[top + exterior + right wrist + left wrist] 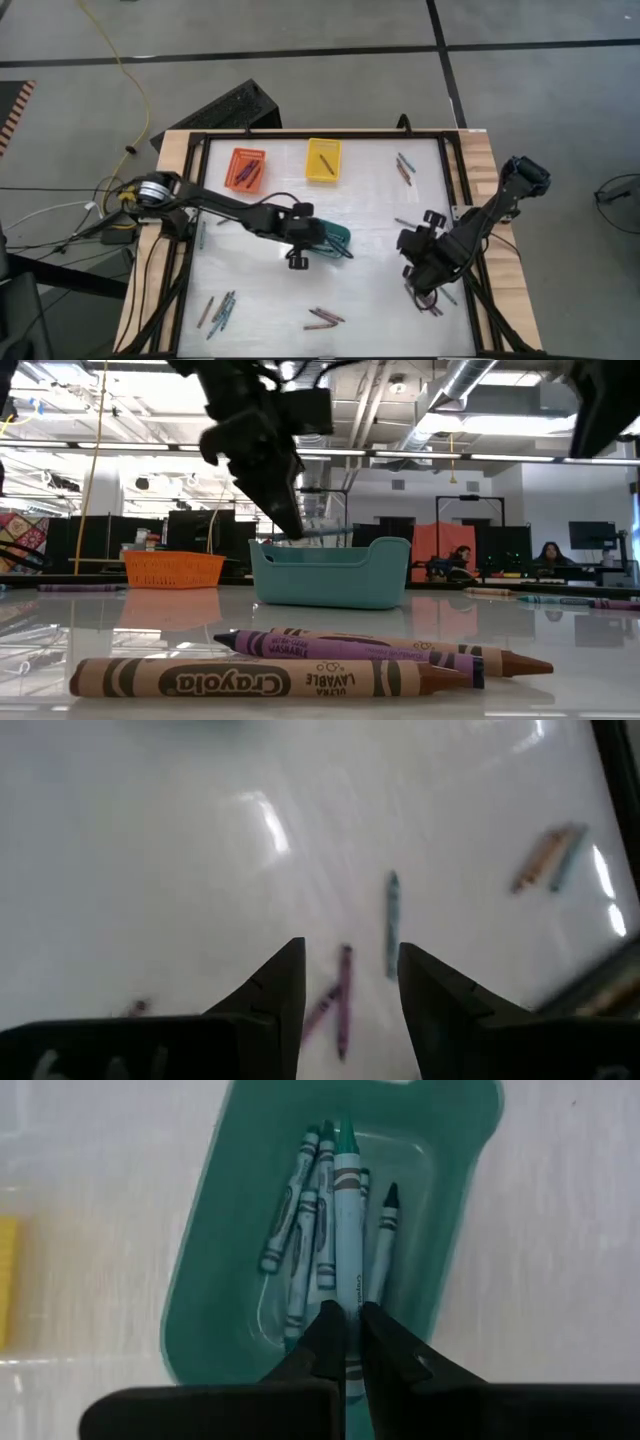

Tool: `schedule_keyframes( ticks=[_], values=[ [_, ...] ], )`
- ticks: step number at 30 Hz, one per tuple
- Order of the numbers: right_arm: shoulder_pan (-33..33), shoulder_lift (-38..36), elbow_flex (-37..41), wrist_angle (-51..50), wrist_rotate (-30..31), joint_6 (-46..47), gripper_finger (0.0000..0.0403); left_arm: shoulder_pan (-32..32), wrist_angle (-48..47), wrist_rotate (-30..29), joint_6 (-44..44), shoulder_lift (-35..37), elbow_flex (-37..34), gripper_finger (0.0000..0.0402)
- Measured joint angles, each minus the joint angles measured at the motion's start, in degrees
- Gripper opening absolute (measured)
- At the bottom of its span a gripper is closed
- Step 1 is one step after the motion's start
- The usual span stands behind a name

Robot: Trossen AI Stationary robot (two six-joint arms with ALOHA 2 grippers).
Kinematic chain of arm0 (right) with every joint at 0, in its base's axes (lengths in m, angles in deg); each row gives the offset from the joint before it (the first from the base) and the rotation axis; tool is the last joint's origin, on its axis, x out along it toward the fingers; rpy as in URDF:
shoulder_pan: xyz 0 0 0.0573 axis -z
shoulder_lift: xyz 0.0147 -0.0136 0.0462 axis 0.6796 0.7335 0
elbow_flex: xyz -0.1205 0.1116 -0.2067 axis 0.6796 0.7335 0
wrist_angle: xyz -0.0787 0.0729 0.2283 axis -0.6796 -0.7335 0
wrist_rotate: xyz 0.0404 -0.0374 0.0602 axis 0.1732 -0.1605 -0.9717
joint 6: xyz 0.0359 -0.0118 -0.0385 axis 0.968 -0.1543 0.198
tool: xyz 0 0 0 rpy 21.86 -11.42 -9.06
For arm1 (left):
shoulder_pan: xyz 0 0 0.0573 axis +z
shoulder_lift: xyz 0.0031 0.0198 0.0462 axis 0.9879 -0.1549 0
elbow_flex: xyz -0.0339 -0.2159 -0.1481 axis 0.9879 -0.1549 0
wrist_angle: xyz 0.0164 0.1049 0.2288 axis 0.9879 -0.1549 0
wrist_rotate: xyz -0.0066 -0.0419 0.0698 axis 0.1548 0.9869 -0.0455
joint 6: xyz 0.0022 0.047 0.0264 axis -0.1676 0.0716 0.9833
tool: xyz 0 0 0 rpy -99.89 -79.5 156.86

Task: Sort crayons
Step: Put the blue crayon into the blue bin, then put the violet crayon into the orange bin

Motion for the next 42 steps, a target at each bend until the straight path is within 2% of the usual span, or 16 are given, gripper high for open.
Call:
schedule_keyframes(
  ticks=[9, 19, 25, 31, 37, 42],
  values=[
    [1.7, -8.1, 10.0, 1.0, -3.0, 4.6, 0.0152, 1.5, -8.5, 0.3, 4.7, -7.3, 7.9, 0.0023],
    [6.4, -21.5, 21.9, 6.5, -5.5, 3.5, 0.0152, 1.7, -8.1, 0.3, 6.3, -7.9, 8.3, 0.0036],
    [11.0, -26.6, 27.6, 12.4, -9.0, -1.6, 0.0152, 1.7, -8.1, 0.5, 6.5, -7.9, 8.3, 0.004],
    [13.4, -26.6, 30.0, 20.1, -13.8, -6.0, 0.0151, 1.7, -8.2, 1.4, 5.4, -7.9, 8.3, 0.0077],
    [13.1, -24.3, 31.8, 21.1, -16.2, -7.2, 0.0134, 1.3, -8.1, 1.5, 4.7, -7.7, 8.3, 0.0122],
    [13.1, -21.1, 32.6, 24.6, -16.9, -11.2, 0.0122, 0.0, -6.7, 1.4, 4.7, -6.6, 8.3, 0.0136]
  ],
)
